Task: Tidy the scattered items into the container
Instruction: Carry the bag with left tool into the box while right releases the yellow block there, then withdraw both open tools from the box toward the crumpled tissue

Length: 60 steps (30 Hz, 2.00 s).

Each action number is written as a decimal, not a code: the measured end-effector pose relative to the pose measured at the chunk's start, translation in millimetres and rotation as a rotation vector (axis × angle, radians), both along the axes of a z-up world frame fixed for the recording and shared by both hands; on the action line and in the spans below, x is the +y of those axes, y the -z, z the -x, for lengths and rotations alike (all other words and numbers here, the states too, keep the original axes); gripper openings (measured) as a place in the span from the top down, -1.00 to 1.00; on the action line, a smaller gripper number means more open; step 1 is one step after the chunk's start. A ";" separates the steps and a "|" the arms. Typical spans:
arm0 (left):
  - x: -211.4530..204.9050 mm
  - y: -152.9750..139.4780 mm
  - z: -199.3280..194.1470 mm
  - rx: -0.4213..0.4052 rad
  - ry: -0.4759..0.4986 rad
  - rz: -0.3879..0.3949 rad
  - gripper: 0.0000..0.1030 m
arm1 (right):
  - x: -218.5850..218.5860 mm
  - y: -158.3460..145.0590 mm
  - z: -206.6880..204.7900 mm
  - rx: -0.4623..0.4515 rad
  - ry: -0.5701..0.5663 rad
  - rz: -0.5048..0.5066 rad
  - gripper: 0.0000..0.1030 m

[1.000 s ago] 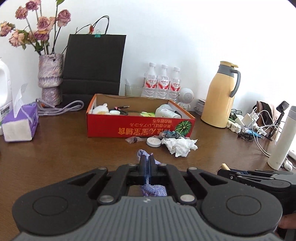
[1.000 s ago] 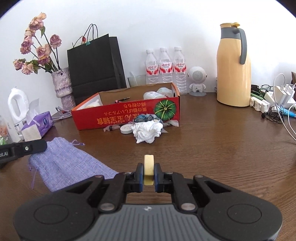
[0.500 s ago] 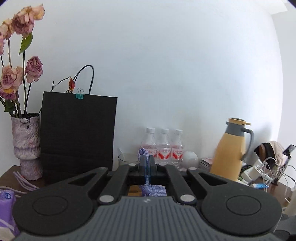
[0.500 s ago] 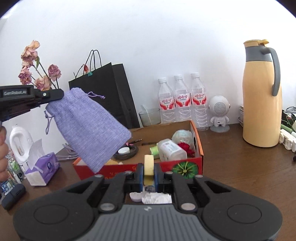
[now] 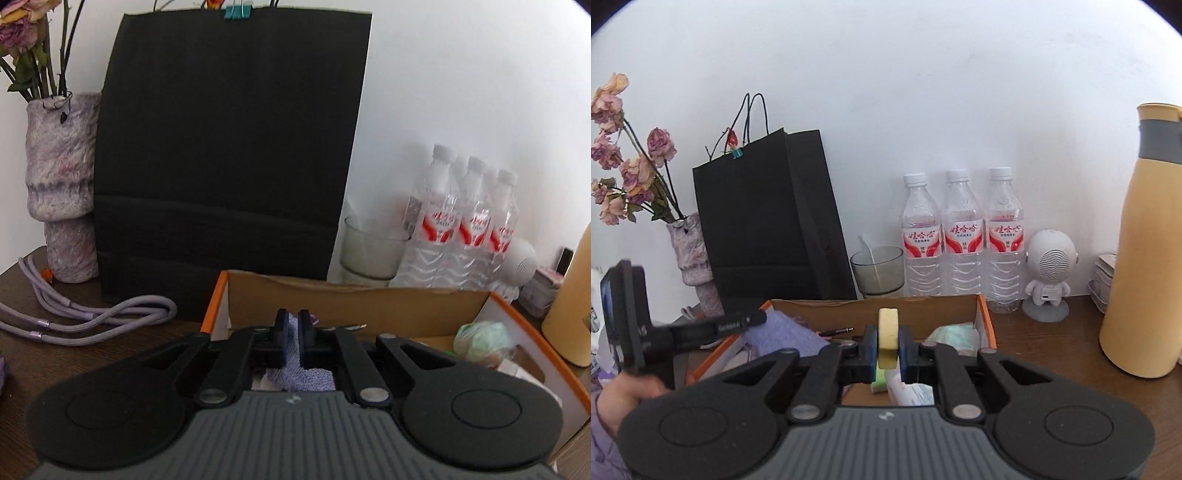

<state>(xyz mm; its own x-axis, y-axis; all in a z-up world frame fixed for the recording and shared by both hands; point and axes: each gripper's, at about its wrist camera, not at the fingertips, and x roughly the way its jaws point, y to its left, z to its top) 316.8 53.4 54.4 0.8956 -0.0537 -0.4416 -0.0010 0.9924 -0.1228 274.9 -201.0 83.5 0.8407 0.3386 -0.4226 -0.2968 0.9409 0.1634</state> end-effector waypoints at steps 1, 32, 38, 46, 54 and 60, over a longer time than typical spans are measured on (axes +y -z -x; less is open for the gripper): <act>3.1 1.1 -1.2 -0.004 -0.009 0.016 0.89 | 6.1 1.5 -18.2 0.026 -0.006 0.028 0.80; -16.2 -32.3 37.4 -0.032 0.100 -0.069 -0.65 | 20.9 14.8 -22.0 0.141 -0.016 -0.014 -0.06; -16.8 -48.4 92.5 -0.033 0.099 -0.025 -0.65 | 2.1 9.3 28.8 0.140 0.005 -0.062 -0.06; -26.3 -28.7 154.1 0.021 0.104 -0.012 -0.64 | -27.2 30.9 91.8 0.167 0.066 -0.023 -0.06; -41.9 23.9 155.9 0.143 0.172 -0.060 -0.12 | -9.0 77.6 108.6 0.214 0.013 0.058 0.07; -58.0 43.3 129.6 0.168 0.304 -0.129 -0.12 | -3.6 94.1 103.0 0.201 -0.001 0.057 0.11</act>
<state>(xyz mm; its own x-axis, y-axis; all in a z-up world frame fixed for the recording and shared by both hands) 187.2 -4.6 11.1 0.7619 -0.2399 -0.6017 0.2863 0.9579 -0.0194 171.9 -204.6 -10.7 0.7372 0.3100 -0.6004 -0.2647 0.9500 0.1656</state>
